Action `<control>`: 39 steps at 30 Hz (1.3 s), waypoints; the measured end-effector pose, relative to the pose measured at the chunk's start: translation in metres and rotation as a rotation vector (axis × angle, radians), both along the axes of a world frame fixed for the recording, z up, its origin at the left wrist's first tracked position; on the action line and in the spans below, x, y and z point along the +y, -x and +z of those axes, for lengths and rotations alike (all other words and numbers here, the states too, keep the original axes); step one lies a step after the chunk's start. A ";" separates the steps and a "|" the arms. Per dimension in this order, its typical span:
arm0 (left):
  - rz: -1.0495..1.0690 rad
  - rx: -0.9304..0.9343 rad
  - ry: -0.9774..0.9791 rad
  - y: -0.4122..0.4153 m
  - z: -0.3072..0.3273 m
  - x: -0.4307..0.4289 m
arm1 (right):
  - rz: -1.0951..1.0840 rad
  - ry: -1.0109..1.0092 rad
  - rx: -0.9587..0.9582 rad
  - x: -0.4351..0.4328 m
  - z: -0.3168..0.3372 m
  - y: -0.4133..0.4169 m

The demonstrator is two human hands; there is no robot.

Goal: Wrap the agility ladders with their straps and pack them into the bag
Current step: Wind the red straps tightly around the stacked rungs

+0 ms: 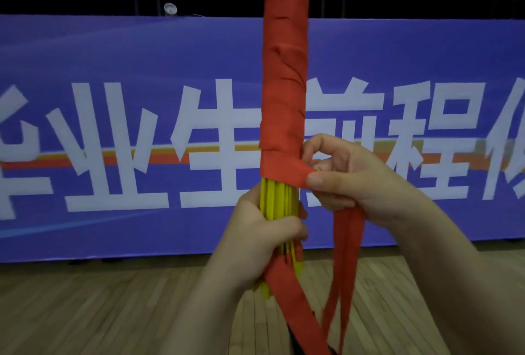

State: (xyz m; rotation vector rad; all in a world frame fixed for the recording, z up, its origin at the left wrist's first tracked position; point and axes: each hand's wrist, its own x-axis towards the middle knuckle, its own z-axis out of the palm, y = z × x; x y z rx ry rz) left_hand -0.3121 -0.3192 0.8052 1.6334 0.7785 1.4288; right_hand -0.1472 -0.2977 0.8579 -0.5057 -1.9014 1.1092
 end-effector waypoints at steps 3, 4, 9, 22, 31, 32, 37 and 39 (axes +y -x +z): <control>-0.290 -0.086 0.033 0.008 -0.003 -0.004 | -0.038 -0.068 -0.124 0.009 -0.002 0.000; -0.434 -0.130 0.072 0.010 -0.003 -0.007 | -0.011 -0.097 -0.164 0.011 -0.003 0.001; -0.576 -0.009 0.276 0.015 0.003 -0.002 | 0.267 -0.096 0.004 0.006 -0.004 0.010; 0.511 0.201 -0.072 -0.002 -0.002 0.014 | -0.499 -0.322 -0.200 -0.004 -0.007 0.025; -0.115 -0.074 -0.006 0.010 0.007 -0.008 | -0.206 -0.137 -0.140 0.000 -0.003 0.009; -0.194 -0.095 0.006 0.011 0.007 -0.010 | -0.181 -0.164 -0.156 0.000 -0.002 0.009; -0.835 -0.248 0.116 0.007 0.006 -0.019 | 0.115 -0.178 -0.068 -0.007 0.004 0.017; -0.799 -0.247 0.112 0.008 0.010 -0.017 | 0.052 -0.234 -0.047 -0.015 0.009 0.017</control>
